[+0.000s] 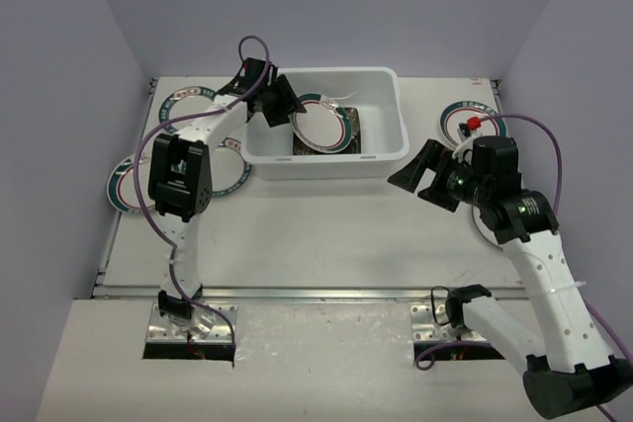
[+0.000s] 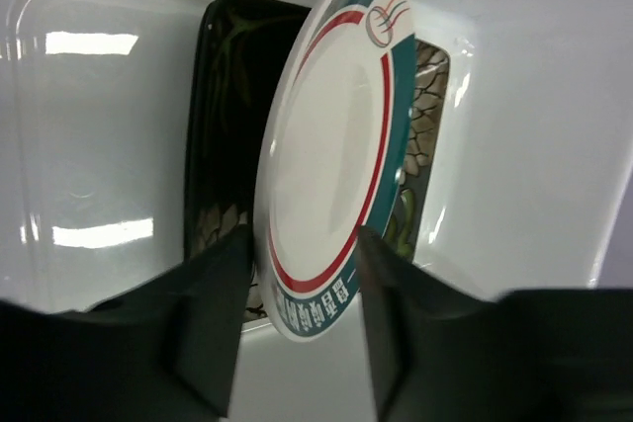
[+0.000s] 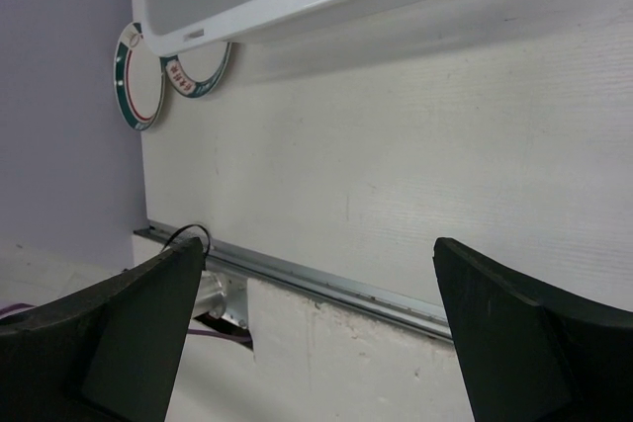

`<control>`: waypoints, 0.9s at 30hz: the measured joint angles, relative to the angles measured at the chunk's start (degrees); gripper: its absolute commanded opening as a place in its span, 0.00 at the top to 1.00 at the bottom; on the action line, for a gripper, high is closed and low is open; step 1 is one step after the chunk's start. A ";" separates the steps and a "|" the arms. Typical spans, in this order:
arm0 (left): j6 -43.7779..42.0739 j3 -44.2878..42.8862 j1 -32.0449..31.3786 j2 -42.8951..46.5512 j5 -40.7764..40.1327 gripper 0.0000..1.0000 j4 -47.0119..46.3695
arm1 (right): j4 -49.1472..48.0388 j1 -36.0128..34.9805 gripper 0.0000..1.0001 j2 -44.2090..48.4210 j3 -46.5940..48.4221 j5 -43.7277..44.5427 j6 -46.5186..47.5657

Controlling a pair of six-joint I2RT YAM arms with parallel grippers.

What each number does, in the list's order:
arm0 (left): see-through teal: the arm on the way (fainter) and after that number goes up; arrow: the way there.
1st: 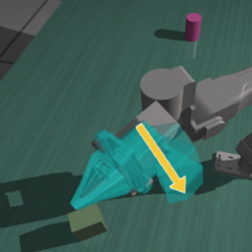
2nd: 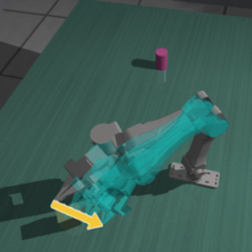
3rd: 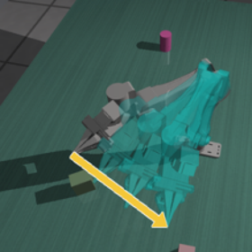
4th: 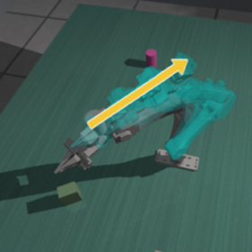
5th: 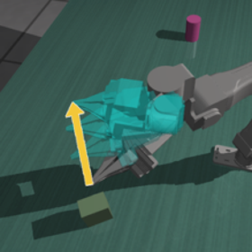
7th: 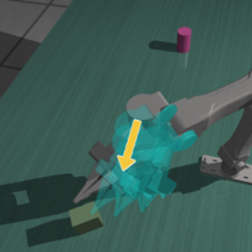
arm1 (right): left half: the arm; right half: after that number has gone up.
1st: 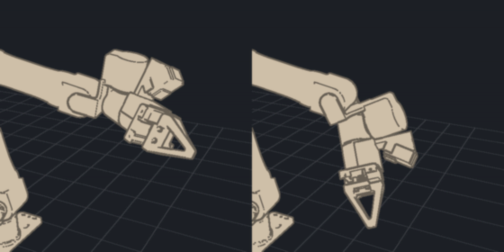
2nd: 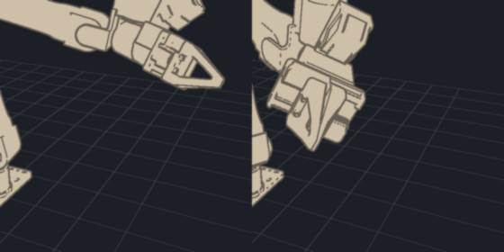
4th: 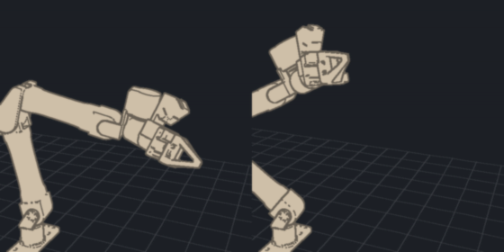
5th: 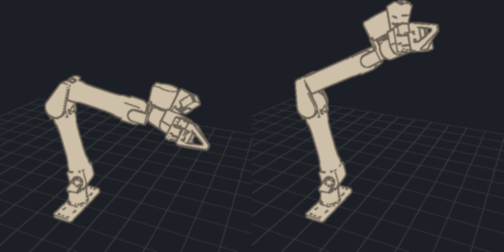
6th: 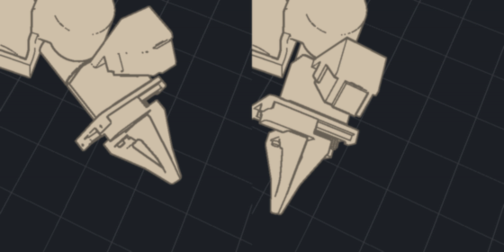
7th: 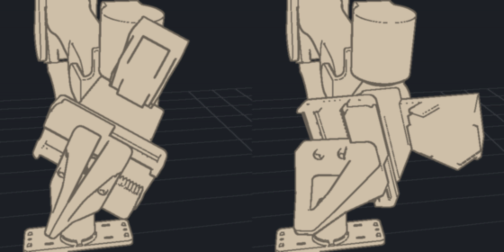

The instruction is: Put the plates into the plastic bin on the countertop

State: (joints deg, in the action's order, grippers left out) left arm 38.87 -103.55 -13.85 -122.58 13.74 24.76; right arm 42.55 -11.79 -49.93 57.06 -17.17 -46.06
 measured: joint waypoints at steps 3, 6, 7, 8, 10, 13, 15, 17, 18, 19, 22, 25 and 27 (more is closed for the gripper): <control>0.08 0.81 0.00 0.00 0.74 0.18 -0.06 | 0.39 0.00 0.01 -1.51 0.00 0.02 0.79; -0.29 0.90 -0.32 0.00 1.06 0.00 -0.17 | 2.38 -0.01 0.01 -3.31 0.87 1.35 2.12; -0.53 0.80 -0.52 0.00 0.99 0.00 -0.06 | 3.14 -0.02 0.01 -4.25 1.32 2.04 2.77; -0.98 0.51 -0.80 0.00 0.81 0.00 0.43 | 3.76 0.00 0.01 -5.44 1.74 2.75 3.37; -1.66 -0.42 -1.43 -0.02 0.68 0.00 1.53 | 4.95 0.00 0.01 -8.01 2.43 4.08 4.42; -3.04 -3.95 -2.63 -0.11 0.41 0.00 4.65 | 7.78 0.00 0.01 -12.34 3.58 6.42 6.06; -3.97 -6.40 -3.15 -0.11 0.40 0.00 6.01 | 9.87 0.00 0.01 -15.11 4.61 8.74 7.00; -4.69 -8.35 -3.71 -0.09 -0.37 0.00 7.44 | 11.86 -0.02 0.01 -17.70 6.02 11.77 7.83; -5.16 -8.97 -4.02 -0.09 -1.20 0.00 8.45 | 12.73 -0.02 0.01 -18.85 6.90 13.76 8.26; -5.68 -9.51 -4.34 -0.09 -2.09 0.00 9.51 | 13.63 -0.02 0.01 -20.03 7.86 15.97 8.70; -6.88 -10.93 -5.07 0.08 -4.89 0.00 13.96 | 15.14 -0.02 0.01 -22.36 10.24 23.05 9.68; -8.19 -12.08 -5.92 2.49 -9.41 0.00 19.47 | 17.01 -0.02 0.01 -25.91 12.65 33.27 10.12; -8.96 -11.94 -6.98 6.77 -13.05 0.00 22.50 | 17.75 -0.01 0.01 -29.47 13.48 40.08 10.01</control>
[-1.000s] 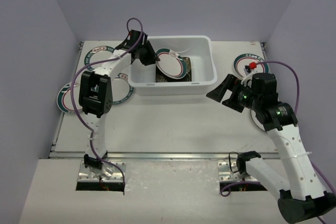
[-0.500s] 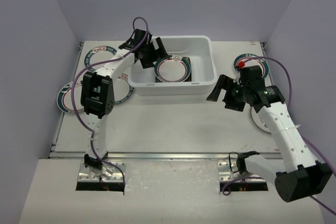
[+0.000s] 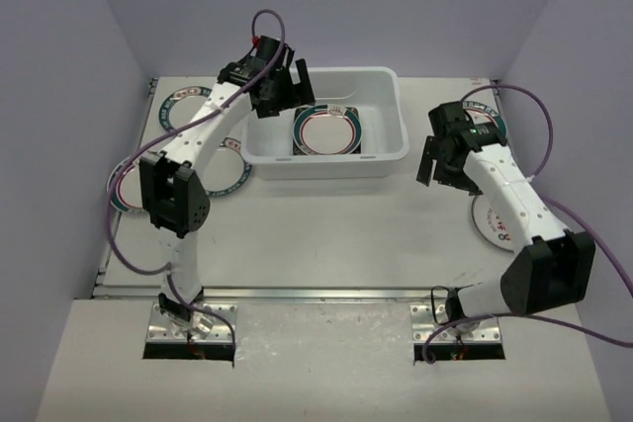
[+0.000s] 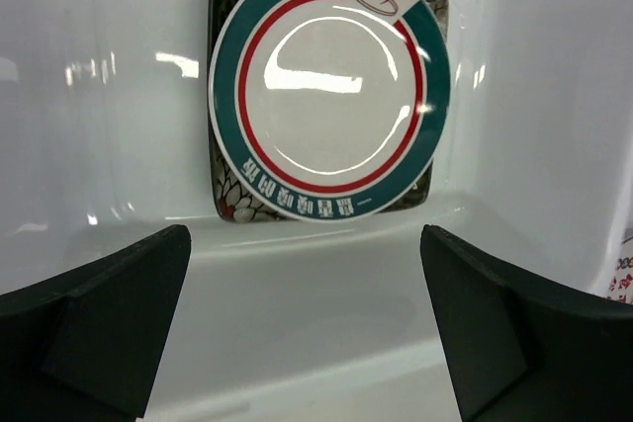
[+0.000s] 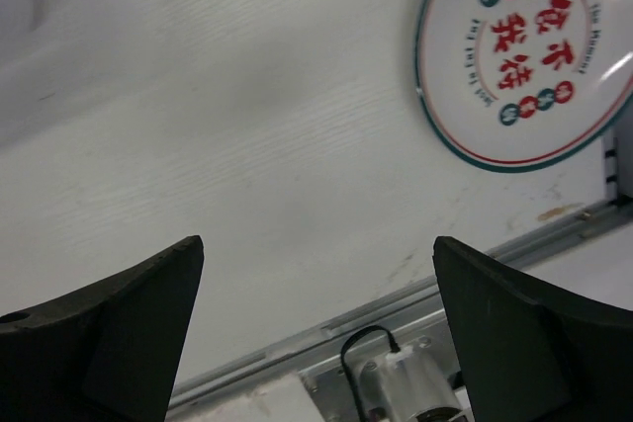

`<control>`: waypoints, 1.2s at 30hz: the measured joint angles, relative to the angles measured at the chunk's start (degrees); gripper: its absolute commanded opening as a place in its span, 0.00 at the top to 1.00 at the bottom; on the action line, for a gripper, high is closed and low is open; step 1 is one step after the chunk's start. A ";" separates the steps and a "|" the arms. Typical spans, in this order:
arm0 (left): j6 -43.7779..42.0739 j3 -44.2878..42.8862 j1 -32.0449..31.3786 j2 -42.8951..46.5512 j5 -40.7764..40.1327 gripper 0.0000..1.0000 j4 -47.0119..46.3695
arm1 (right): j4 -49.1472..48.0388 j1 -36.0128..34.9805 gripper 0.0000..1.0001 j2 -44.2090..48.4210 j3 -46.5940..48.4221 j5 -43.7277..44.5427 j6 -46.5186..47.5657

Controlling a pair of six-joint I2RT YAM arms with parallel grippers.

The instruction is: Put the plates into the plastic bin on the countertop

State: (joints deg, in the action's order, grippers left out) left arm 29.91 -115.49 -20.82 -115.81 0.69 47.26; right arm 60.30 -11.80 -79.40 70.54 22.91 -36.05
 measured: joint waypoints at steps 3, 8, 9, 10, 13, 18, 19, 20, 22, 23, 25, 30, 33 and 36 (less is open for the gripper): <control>-0.97 2.98 -2.14 10.85 -4.65 0.00 1.55 | 1.44 0.14 0.01 -5.83 0.07 7.80 -0.70; -2.13 14.54 -3.96 32.56 -9.96 0.00 0.87 | 1.33 1.58 0.01 -13.23 -3.69 16.32 -2.09; -2.34 16.78 -3.99 36.01 -10.81 0.00 1.02 | 1.01 2.01 0.01 -14.36 -4.79 17.35 -2.04; -2.49 18.95 -3.92 38.20 -11.34 0.00 0.65 | 0.37 2.55 0.01 -15.22 -5.71 18.13 -1.77; -2.88 25.87 -3.68 43.31 -12.15 0.00 0.43 | -1.32 4.78 0.01 -18.40 -7.20 19.09 -0.68; -3.50 33.70 -3.58 42.03 -10.08 0.00 2.79 | -9.35 8.53 0.01 -22.09 -8.87 17.03 2.77; -3.74 34.31 -3.58 41.06 -9.59 0.00 3.38 | -10.83 8.78 0.01 -22.43 -9.40 16.31 3.41; -3.97 34.79 -3.58 40.24 -9.13 0.00 4.04 | -12.36 8.98 0.02 -22.80 -9.95 15.52 4.09; -4.44 35.04 -3.58 39.68 -8.51 0.00 4.98 | -15.03 9.08 0.05 -23.71 -10.70 14.19 5.04; -4.70 35.00 -3.58 39.91 -8.34 0.00 5.13 | -16.24 9.08 0.08 -24.47 -10.87 13.75 5.44; -5.31 34.75 -3.58 40.53 -8.14 0.00 5.16 | -17.15 8.97 0.12 -26.02 -10.48 14.04 6.64; -6.48 34.48 -3.58 41.31 -8.51 0.00 5.28 | -18.34 9.86 0.14 -26.96 -10.48 15.74 8.61; -6.77 34.61 -3.58 41.35 -8.32 0.00 5.20 | -19.87 10.81 0.15 -26.99 -11.18 16.87 10.16; -6.97 35.51 -3.58 41.47 -8.09 0.00 4.88 | -21.56 12.23 0.20 -26.79 -12.01 18.34 11.48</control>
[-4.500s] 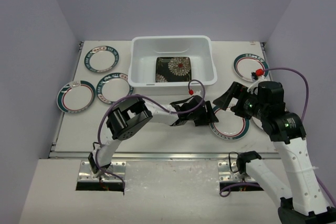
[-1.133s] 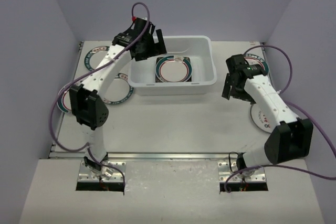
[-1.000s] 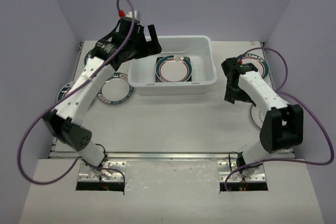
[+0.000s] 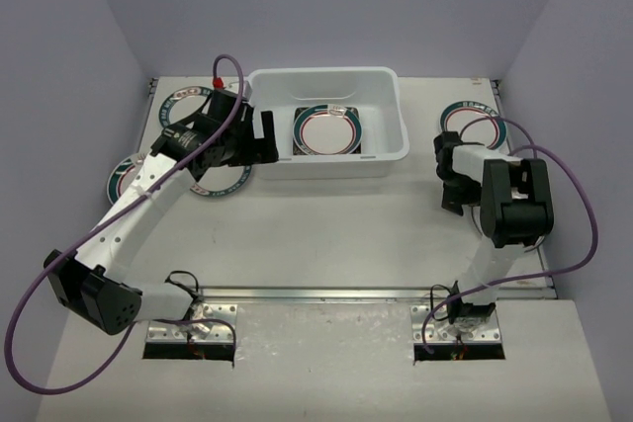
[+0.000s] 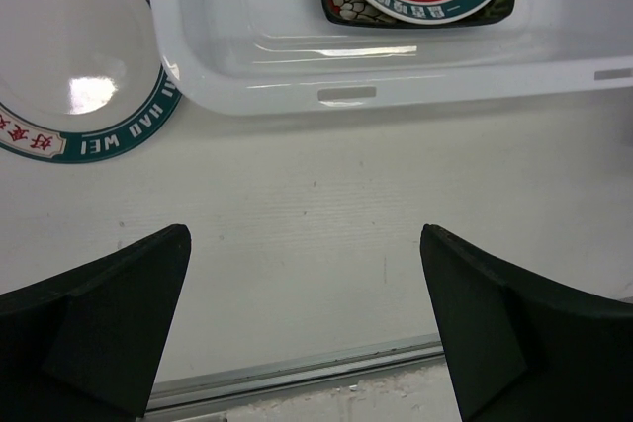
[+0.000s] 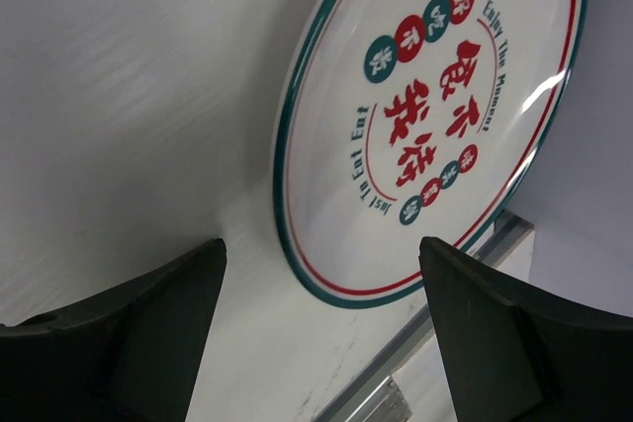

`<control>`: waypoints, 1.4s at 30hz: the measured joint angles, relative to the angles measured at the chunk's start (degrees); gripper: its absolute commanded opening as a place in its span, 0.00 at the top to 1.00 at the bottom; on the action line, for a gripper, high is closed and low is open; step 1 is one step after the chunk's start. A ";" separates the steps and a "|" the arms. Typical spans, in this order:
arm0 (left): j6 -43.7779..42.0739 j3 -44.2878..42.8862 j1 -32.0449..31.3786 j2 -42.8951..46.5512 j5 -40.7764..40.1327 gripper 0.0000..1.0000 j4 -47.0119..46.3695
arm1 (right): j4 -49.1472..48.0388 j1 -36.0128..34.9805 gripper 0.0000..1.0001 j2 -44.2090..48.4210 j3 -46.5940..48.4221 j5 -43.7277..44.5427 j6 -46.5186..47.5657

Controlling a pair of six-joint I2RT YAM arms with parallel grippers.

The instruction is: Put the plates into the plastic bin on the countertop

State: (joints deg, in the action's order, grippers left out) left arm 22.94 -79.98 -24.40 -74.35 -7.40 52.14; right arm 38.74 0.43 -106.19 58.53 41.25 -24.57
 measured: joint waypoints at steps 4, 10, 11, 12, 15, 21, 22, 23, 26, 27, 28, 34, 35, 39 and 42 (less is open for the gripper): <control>-0.02 1.23 0.00 0.00 0.17 0.00 0.14 | -2.25 1.10 0.39 -0.02 -0.93 1.07 1.19; -0.02 1.35 0.00 0.00 0.39 0.00 0.42 | -6.88 2.31 0.71 0.10 -3.00 -0.14 3.10; -0.02 1.35 0.00 0.00 0.39 0.00 0.46 | -7.64 2.38 0.73 0.20 -3.35 -0.75 3.38; -0.02 1.35 0.00 0.00 0.37 0.00 0.46 | -8.64 2.41 0.77 0.25 -3.81 -1.21 3.91; -0.02 1.35 0.00 0.00 0.38 0.00 0.55 | -10.09 2.51 0.96 0.43 -4.55 -1.54 5.45; -0.02 1.33 0.00 0.00 0.39 0.00 0.91 | -12.38 2.75 1.00 2.27 -6.45 -2.24 8.97; -0.02 1.34 0.00 0.00 0.39 0.00 0.93 | -12.56 2.79 1.00 2.67 -6.78 -2.68 9.29; -0.02 1.35 0.00 0.00 0.39 0.00 0.96 | -12.74 2.83 1.00 3.08 -7.12 -3.11 9.62; 0.01 1.33 0.00 0.00 0.37 0.00 1.01 | -12.33 2.66 1.00 4.65 -7.45 -4.20 10.17; 0.02 1.33 0.00 0.00 0.37 0.00 1.02 | -11.89 2.59 1.00 5.44 -7.47 -4.42 10.16; 0.03 1.33 0.00 0.00 0.38 0.00 1.03 | -11.36 2.51 1.00 6.43 -7.48 -4.78 10.09; 0.17 1.34 0.00 0.00 0.39 0.00 0.94 | -6.86 1.49 1.00 14.66 -5.57 -7.69 8.43; 0.27 1.33 0.00 0.00 0.39 0.00 0.88 | -6.31 1.23 1.00 15.46 -4.75 -8.10 8.04; 0.48 1.33 0.00 0.00 0.41 0.00 0.81 | -3.06 -1.05 1.00 16.50 -0.90 -8.68 7.15; 0.51 1.33 0.00 0.00 0.38 0.00 0.76 | -0.08 -2.53 1.00 16.56 3.04 -9.02 6.79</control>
State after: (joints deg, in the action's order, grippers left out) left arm 23.45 -78.65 -24.40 -74.35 -7.01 52.90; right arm 38.66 -2.10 -89.63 61.56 32.24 -17.78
